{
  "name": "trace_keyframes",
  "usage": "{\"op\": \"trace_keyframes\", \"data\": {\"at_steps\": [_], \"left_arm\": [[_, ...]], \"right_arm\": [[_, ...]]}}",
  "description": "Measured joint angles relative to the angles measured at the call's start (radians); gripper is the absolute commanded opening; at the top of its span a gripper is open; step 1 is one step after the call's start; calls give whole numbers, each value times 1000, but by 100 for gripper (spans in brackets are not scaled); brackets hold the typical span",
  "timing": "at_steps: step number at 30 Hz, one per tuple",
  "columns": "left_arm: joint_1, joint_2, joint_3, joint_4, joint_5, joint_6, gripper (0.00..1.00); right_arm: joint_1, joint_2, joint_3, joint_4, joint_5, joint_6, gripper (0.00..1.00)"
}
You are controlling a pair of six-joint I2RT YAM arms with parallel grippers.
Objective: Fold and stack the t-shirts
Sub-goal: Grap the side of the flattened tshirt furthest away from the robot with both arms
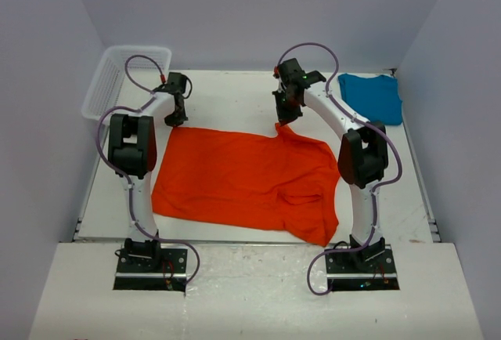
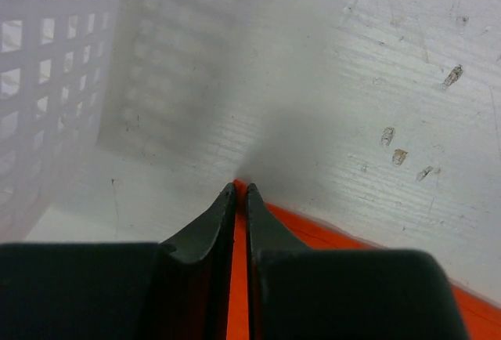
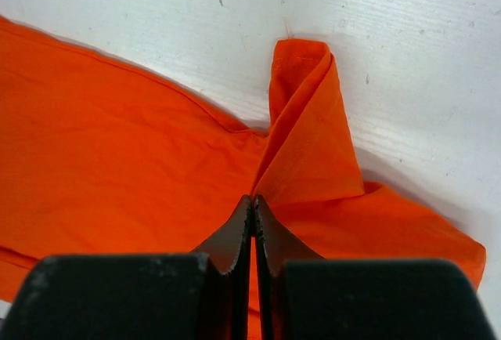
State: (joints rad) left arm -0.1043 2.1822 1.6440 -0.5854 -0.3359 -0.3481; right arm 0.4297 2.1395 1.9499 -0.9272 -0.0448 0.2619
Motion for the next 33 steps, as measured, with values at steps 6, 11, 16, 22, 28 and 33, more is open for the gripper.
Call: {"op": "trace_keyframes", "data": {"at_steps": [6,11,16,22,28,33], "left_arm": [[3,0,0,0,8,0,0],[4,-1,0,-1,12,0,0],[4,-18,-10,-4,45,-3,0],[-2,-108,-55,-8,71,-8,0],[-13,-204,-74,-8,71,-8,0],[-14,-243,-88,-9,71,-8,0]], "right_arm": [[0,0,0,0,0,3,0],[0,0,0,0,0,8,0],[-4,0,0,0,2,18,0],[-15,0,4,-5,21,40,0],[-32,-2,37,-24,51,53,0],[-47,-23,51,-42,56,52,0]]}}
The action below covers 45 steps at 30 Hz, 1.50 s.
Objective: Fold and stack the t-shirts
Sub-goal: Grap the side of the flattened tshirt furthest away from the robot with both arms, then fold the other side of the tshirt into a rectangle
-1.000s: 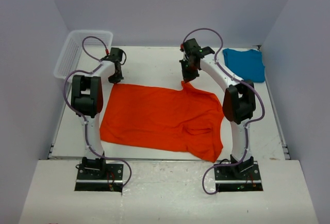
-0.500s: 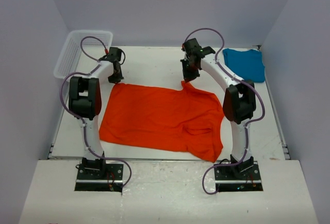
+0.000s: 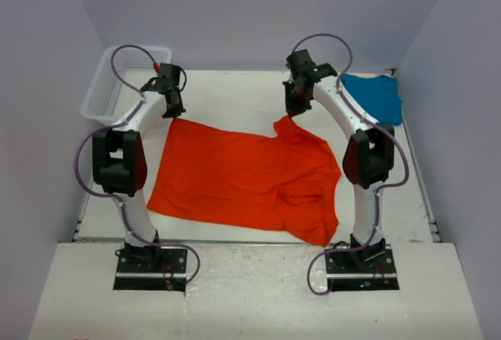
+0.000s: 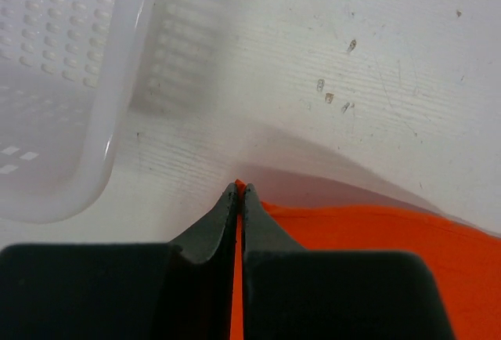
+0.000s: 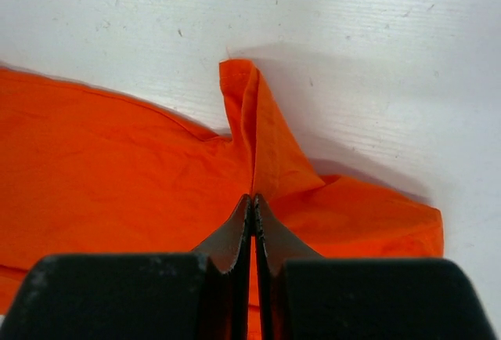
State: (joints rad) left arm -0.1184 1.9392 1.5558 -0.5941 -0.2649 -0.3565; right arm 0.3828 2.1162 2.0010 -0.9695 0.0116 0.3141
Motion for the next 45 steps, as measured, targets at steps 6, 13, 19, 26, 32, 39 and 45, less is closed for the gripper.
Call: {"op": "trace_keyframes", "data": {"at_steps": [6,13,19,26,32,39,45], "left_arm": [[0,-20,-6,-9,-21,0,0],[0,-20,-11,-26,-50,-2,0],[0,-20,-11,-26,-58,-10,0],[15,2,54,-35,-58,-10,0],[26,27,106,-37,-64,-10,0],[27,38,108,-39,-72,-10,0],[27,25,35,-33,-94,-25,0]], "right_arm": [[-40,-11,40,-16,4,-2,0],[-126,-11,53,-24,1,-10,0],[-161,-9,157,-58,-29,-22,0],[-185,55,322,-77,-79,-32,0],[-228,101,340,-84,-116,-43,0],[-254,114,324,-83,-146,-46,0],[-230,20,76,-43,-141,-27,0]]}}
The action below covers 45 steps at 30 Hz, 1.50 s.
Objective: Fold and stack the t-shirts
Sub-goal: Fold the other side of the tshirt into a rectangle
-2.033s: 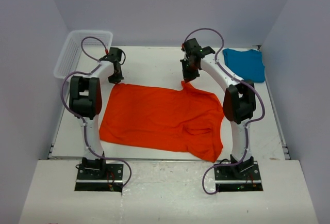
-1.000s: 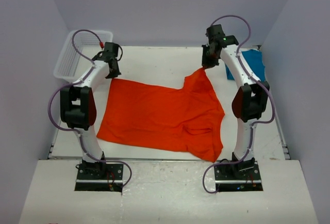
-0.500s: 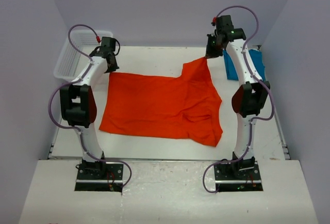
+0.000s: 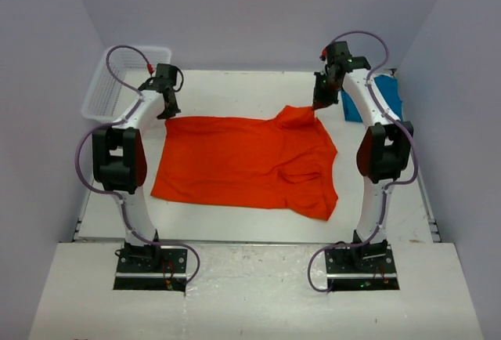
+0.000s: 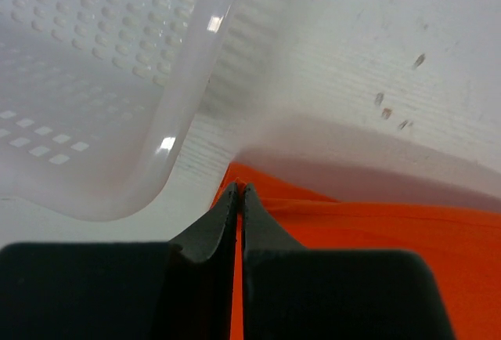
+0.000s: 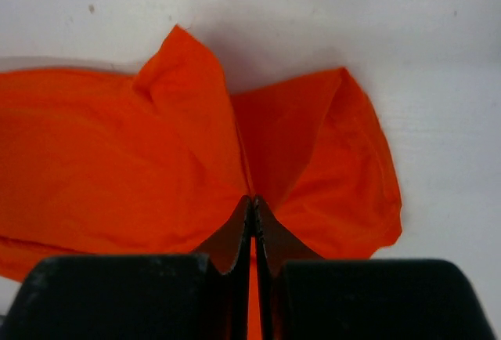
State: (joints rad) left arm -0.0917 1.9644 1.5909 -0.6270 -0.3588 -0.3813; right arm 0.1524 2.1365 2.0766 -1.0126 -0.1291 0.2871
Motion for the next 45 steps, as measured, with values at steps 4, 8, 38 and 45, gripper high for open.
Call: {"op": "trace_keyframes", "data": {"at_steps": [4,8,38,45], "left_arm": [[0,-29,-84,-9,-11,-7,0],[0,-83,-137,-17,-15,-26,0],[-9,-306,-402,-28,-50,-64,0],[-10,-345,-436,-29,-62,-72,0]], "right_arm": [[21,-104,-158,15,9,27,0],[25,-242,-286,46,29,52,0],[68,-597,-739,113,139,132,0],[67,-637,-802,121,143,140,0]]}}
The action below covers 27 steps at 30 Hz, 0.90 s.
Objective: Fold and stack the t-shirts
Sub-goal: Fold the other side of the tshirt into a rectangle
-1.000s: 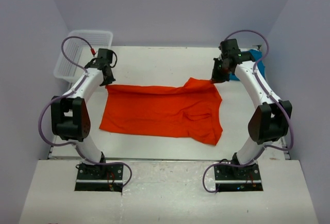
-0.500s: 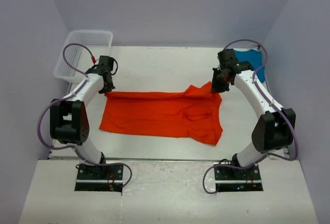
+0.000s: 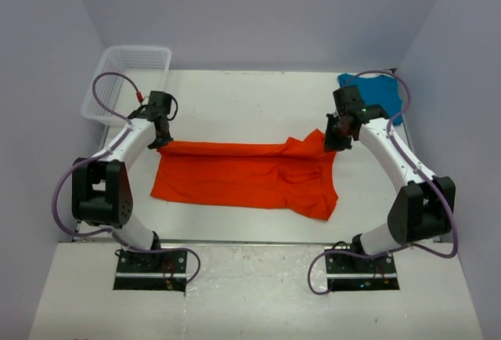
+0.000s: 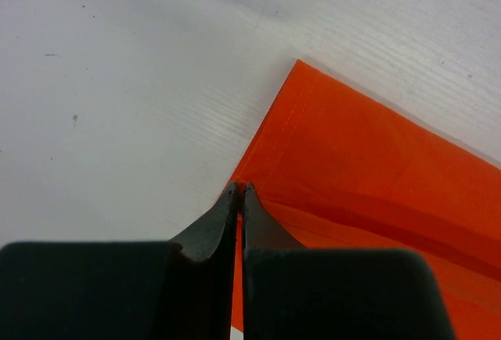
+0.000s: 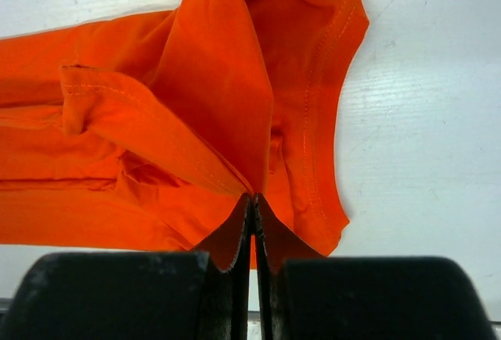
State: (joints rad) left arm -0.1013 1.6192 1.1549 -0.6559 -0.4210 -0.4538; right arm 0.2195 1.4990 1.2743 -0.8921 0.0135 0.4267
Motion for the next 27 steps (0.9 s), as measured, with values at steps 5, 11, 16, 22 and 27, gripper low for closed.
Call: {"op": "trace_keyframes", "data": {"at_steps": [5,11,16,22,27], "left_arm": [[-4,-6,-26,-2,-5,-1,0],[-7,-9,-48,-5,-11,-8,0],[-7,-10,-69,-5,-21,-19,6],[-8,-12,-101,-9,-30,-63,37],[-14,-93,-123,-43,-35,-132,78]], "right_arm": [[0,-16,-48,6,0,0,0],[3,-43,-88,14,0,1,0],[13,-69,-114,19,0,2,0],[51,-88,-174,25,2,21,7],[126,-149,-228,-6,42,76,48]]}}
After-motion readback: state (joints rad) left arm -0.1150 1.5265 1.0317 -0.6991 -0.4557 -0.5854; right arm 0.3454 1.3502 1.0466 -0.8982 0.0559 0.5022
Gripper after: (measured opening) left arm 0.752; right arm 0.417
